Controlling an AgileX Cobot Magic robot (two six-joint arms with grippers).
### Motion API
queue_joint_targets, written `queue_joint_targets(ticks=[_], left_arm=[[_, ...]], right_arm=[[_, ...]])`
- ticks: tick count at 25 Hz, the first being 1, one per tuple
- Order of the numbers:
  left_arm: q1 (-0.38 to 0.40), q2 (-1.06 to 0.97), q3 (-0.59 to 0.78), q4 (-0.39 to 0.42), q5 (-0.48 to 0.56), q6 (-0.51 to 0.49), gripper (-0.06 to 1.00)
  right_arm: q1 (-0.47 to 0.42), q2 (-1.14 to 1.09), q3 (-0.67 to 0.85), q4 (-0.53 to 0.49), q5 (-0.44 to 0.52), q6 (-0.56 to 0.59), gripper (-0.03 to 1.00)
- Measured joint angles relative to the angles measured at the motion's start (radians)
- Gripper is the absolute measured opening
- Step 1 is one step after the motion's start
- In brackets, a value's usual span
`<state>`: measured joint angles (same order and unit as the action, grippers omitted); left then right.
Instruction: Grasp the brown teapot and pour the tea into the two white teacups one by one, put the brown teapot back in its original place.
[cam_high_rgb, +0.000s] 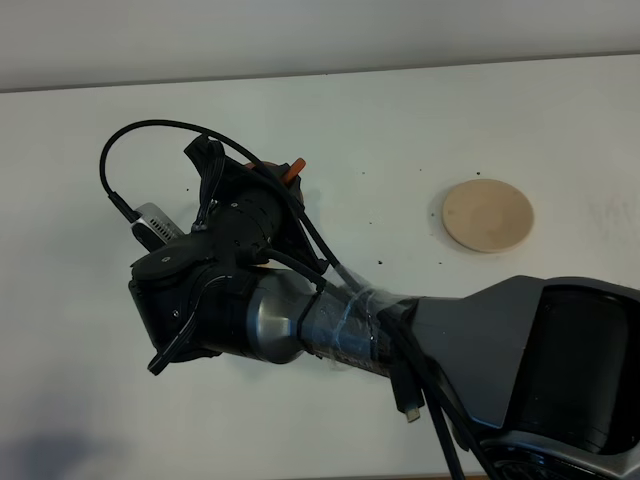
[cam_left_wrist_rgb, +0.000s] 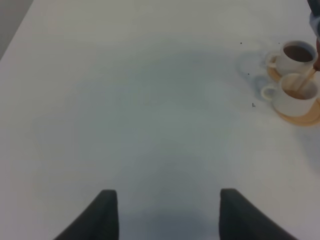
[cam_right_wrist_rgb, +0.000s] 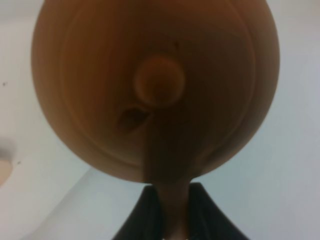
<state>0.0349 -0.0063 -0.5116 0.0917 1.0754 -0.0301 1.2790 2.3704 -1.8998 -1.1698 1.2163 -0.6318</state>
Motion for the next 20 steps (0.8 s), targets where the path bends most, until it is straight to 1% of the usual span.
queue_joint_targets(ticks=[20], left_arm=[[0.000, 0.000, 0.000, 0.000, 0.000, 0.001, 0.45]], right_arm=[[0.014, 0.000, 0.000, -0.058, -0.003, -0.073, 0.09]])
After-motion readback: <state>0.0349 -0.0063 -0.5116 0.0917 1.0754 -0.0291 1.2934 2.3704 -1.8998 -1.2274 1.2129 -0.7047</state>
